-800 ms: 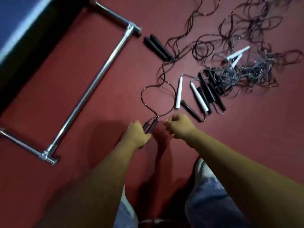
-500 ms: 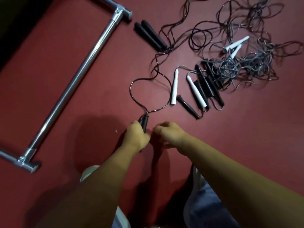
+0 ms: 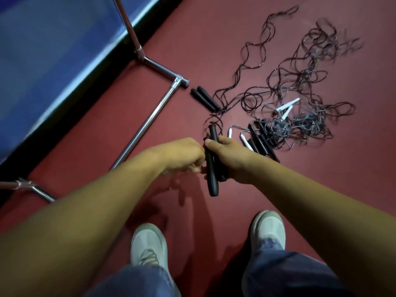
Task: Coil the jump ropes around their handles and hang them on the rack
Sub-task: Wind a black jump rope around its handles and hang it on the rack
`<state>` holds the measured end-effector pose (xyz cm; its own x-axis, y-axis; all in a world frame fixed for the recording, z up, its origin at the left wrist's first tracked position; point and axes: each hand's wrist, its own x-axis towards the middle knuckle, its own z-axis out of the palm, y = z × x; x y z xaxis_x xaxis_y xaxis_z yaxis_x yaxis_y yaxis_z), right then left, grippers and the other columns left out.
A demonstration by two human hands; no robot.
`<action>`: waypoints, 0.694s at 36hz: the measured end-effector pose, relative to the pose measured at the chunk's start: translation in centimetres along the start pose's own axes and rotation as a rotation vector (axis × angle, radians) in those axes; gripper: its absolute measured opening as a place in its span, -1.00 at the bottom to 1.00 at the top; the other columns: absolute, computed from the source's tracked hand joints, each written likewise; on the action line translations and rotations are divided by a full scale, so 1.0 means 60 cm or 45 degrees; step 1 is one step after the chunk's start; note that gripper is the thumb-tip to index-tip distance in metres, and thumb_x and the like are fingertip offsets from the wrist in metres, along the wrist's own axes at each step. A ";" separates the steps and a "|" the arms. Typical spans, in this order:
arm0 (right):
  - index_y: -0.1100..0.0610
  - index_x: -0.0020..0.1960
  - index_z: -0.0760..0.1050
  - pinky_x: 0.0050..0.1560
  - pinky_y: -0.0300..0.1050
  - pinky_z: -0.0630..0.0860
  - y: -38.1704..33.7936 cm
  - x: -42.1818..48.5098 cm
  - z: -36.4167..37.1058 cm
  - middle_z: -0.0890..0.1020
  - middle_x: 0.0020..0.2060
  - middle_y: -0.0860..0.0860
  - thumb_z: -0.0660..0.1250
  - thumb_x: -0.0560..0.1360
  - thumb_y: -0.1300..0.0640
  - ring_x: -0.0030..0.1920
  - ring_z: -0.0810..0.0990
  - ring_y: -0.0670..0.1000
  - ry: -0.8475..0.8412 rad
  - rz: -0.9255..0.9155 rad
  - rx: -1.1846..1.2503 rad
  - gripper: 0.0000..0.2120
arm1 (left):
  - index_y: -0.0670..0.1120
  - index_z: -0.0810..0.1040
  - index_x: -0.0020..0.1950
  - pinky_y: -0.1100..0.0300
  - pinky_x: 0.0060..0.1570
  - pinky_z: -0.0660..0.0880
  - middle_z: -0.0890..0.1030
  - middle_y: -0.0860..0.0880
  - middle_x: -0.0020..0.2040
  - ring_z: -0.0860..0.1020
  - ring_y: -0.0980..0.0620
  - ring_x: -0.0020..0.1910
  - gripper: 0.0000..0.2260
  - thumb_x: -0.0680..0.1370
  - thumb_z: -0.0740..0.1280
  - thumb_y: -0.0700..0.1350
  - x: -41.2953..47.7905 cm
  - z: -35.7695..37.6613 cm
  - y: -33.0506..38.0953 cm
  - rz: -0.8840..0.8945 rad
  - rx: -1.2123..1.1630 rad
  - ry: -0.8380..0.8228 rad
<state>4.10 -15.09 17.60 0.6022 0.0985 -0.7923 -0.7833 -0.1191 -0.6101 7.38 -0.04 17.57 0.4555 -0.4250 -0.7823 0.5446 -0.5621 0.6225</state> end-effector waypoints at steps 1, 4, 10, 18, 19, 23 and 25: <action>0.04 0.09 0.38 -0.19 0.04 0.50 -0.011 -0.017 -0.003 0.65 -0.08 0.17 0.17 0.71 -0.08 -0.04 0.73 0.29 -0.048 -0.009 -0.005 -0.81 | -0.22 0.53 -0.23 -0.18 0.31 0.45 0.48 -0.26 -0.23 0.46 -0.09 -0.18 -0.93 0.34 0.28 -0.25 -0.012 -0.007 0.010 0.024 0.279 0.114; 0.03 0.18 0.33 -0.08 0.14 0.65 -0.043 -0.070 -0.011 0.70 -0.13 0.13 0.16 0.71 -0.11 -0.11 0.74 0.22 -0.175 -0.021 0.045 -0.78 | -0.16 0.53 0.03 0.06 -0.11 0.43 0.54 -0.19 0.04 0.48 -0.05 -0.06 -0.84 0.47 0.38 -0.19 -0.044 -0.011 0.031 0.221 0.646 0.606; 0.17 0.26 0.43 -0.12 0.08 0.64 -0.112 -0.186 -0.018 0.54 -0.22 0.10 0.33 0.66 0.18 -0.28 0.55 0.05 -0.438 -0.167 0.073 -0.80 | 0.08 0.25 0.59 0.22 0.40 0.34 0.20 0.00 0.59 0.26 0.09 0.54 -0.18 0.41 0.41 -0.38 -0.111 -0.016 0.088 0.653 0.311 0.356; 0.20 0.26 0.41 -0.16 0.08 0.69 -0.154 -0.291 -0.054 0.54 -0.16 0.12 0.30 0.60 0.34 -0.26 0.59 0.08 -0.268 -0.216 -0.200 -0.74 | -0.25 0.54 -0.14 0.13 -0.28 0.50 0.61 -0.16 -0.32 0.55 0.07 -0.35 -0.85 0.39 0.49 -0.30 -0.188 0.010 0.139 0.766 0.191 0.415; 0.15 0.24 0.39 -0.27 -0.03 0.64 -0.153 -0.298 -0.056 0.54 -0.13 0.12 0.32 0.59 0.29 -0.28 0.59 0.06 -0.120 -0.260 -0.450 -0.74 | -0.31 0.50 -0.16 0.18 -0.34 0.47 0.58 -0.18 -0.38 0.53 0.04 -0.42 -0.85 0.45 0.47 -0.33 -0.193 0.014 0.138 0.747 0.164 0.415; 0.06 -0.03 0.40 -0.37 -0.14 0.43 -0.131 -0.297 -0.058 0.54 -0.21 0.03 0.33 0.53 0.09 -0.32 0.50 -0.03 0.305 -0.532 -1.248 -0.88 | -0.17 0.42 -0.27 0.30 -0.44 0.27 0.40 0.13 -0.48 0.31 0.14 -0.48 -0.73 0.52 0.47 -0.21 -0.202 0.027 0.137 0.732 0.311 0.455; 0.05 -0.16 0.40 -0.43 -0.16 0.39 -0.125 -0.292 -0.060 0.53 -0.32 0.01 0.33 0.50 0.09 -0.41 0.49 -0.04 0.364 -0.568 -1.174 -0.88 | -0.16 0.42 -0.27 0.33 -0.44 0.25 0.39 0.13 -0.50 0.29 0.17 -0.50 -0.73 0.52 0.46 -0.19 -0.207 0.030 0.143 0.727 0.347 0.460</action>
<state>-0.01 -19.50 36.04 0.9136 0.0966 -0.3949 -0.1350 -0.8441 -0.5188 5.12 -0.81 32.58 0.8459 -0.4704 -0.2514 -0.0203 -0.4994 0.8661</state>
